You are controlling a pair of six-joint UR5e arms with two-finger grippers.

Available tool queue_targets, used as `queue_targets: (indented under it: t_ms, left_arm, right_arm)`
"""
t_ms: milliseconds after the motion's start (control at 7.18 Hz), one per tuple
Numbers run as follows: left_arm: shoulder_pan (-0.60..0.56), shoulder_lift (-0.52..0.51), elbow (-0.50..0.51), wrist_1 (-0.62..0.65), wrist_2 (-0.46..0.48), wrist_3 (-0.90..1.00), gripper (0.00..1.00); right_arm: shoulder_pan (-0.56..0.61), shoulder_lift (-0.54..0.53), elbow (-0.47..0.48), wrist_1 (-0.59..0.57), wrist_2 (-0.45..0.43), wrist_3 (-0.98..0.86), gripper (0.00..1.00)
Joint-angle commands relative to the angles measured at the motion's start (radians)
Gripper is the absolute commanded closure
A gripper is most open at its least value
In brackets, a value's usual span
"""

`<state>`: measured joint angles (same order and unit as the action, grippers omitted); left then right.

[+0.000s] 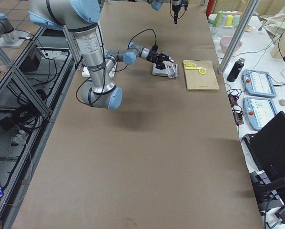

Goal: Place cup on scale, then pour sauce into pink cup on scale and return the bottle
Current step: 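Tilt the sauce bottle with the right gripper, spout into the pink cup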

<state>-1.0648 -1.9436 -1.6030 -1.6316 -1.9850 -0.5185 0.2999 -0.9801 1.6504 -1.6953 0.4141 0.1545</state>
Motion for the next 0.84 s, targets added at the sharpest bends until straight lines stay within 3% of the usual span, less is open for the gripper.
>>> queue_targets:
  t_ms: [0, 279, 697]
  left_arm:
    - [0.002, -0.002, 0.026, -0.017, 0.0, 0.0, 0.01]
    - [0.0, 0.0, 0.098, -0.118, 0.0, -0.002, 0.01]
    - [0.0, -0.002, 0.098, -0.125, -0.002, -0.002, 0.01]
  right_arm:
    - [0.001, 0.037, -0.063, -0.003, -0.038, -0.019, 1.0]
    - [0.005, 0.066, -0.115, -0.001, -0.072, -0.053, 1.0]
    - [0.024, 0.089, -0.139, -0.001, -0.122, -0.094, 1.0]
